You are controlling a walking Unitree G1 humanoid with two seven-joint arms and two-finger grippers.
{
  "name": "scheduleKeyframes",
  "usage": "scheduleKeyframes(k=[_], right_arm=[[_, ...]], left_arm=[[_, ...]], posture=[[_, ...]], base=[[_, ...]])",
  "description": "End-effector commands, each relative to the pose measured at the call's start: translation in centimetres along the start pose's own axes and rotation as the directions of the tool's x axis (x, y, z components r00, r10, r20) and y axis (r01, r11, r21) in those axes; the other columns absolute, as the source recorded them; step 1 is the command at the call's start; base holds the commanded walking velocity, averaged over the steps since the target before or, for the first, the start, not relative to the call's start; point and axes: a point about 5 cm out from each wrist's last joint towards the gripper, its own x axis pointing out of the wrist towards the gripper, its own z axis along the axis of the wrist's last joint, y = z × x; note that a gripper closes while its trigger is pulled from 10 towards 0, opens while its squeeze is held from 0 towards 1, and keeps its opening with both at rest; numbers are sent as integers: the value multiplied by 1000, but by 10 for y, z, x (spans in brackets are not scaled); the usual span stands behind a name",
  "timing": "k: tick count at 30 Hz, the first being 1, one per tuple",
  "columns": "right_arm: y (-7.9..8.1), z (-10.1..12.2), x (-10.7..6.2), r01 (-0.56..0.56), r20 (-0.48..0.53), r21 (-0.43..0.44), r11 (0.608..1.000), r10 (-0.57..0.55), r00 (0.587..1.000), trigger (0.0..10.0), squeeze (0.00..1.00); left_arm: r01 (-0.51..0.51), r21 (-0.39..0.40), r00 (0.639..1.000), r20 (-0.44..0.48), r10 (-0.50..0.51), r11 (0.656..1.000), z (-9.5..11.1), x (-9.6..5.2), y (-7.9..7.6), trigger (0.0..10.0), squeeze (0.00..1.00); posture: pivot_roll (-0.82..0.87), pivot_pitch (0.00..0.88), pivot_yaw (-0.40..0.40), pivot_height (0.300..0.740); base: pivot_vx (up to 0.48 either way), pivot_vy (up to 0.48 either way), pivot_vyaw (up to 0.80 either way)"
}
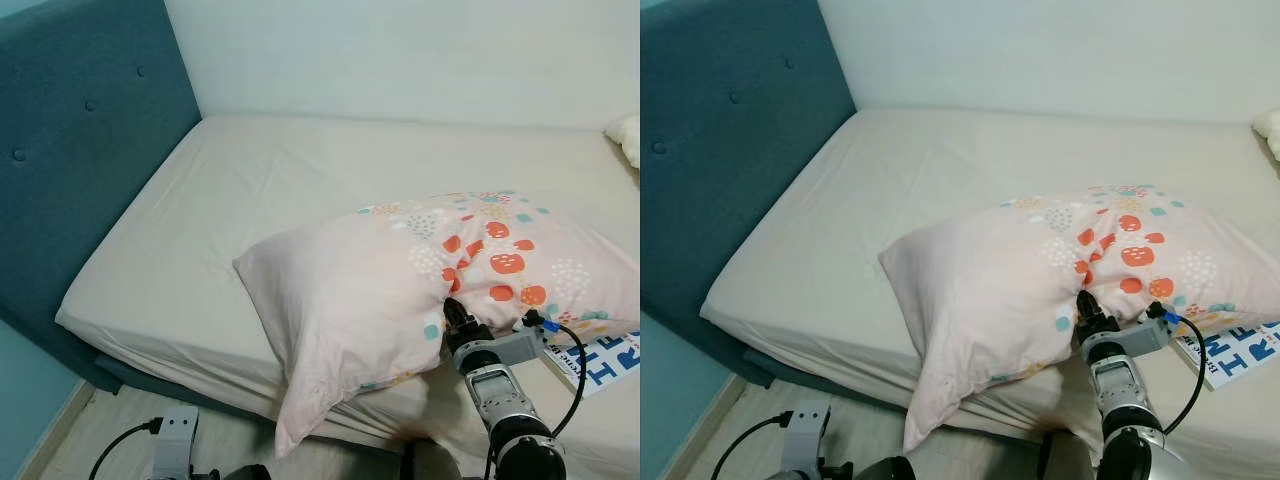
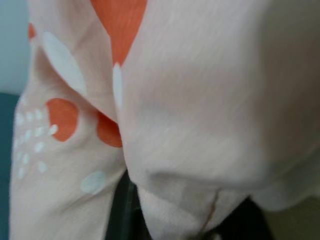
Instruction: Clean up the room
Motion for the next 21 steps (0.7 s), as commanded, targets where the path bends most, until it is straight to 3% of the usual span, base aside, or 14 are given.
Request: scheduleKeyframes(k=[1,3,4,6,10,11,13,16,21], right_arm=[[11,-7,6,-60,-58,-10,998,59,997,0,0],[12,-17,4,-85,-144,-55,995,77,987,0,0],[12,-17,4,-85,-144,-55,995,77,987,0,0],[3,-16,2,11,-138,-113,993,-26,990,0,0],[0,-14,2,43,-137,-170,985,-66,988,0,0],[7,-9,5,1,-131,-276,961,-39,991,0,0],[20,0,11,-76,-106,-351,933,42,994,0,0],[24,4,12,-100,-97,-373,923,68,993,0,0],[42,34,17,-180,17,-329,927,197,980,0,0]], left_arm=[[-25,16,1000,-18,25,1000,-5,-2,10,10000,0],[-23,17,1000,-17,23,1000,-5,-2,10,10000,0],[-23,17,1000,-17,23,1000,-5,-2,10,10000,0],[-23,17,1000,-15,23,1000,-5,-2,10,10000,0],[-24,15,1000,-15,24,1000,-5,-2,9,10000,0],[-34,5,999,-11,34,999,-5,-2,9,10000,0],[-51,-22,999,-4,51,998,-5,-2,10,10000,0],[-57,-31,998,-2,57,998,-5,-2,10,10000,0],[-136,-150,989,35,142,979,-4,-3,13,10000,0]], posture=[[-69,127,98,605],[-71,128,96,605],[-71,128,96,605],[-74,127,95,605],[-75,127,94,605],[-79,125,93,605],[-83,121,91,605],[-83,121,91,605],[-87,114,79,625]], base=[[0,0,0],[0,0,0],[0,0,0],[0,0,0],[0,0,0],[0,0,0],[0,0,0],[0,0,0],[0,0,0]])
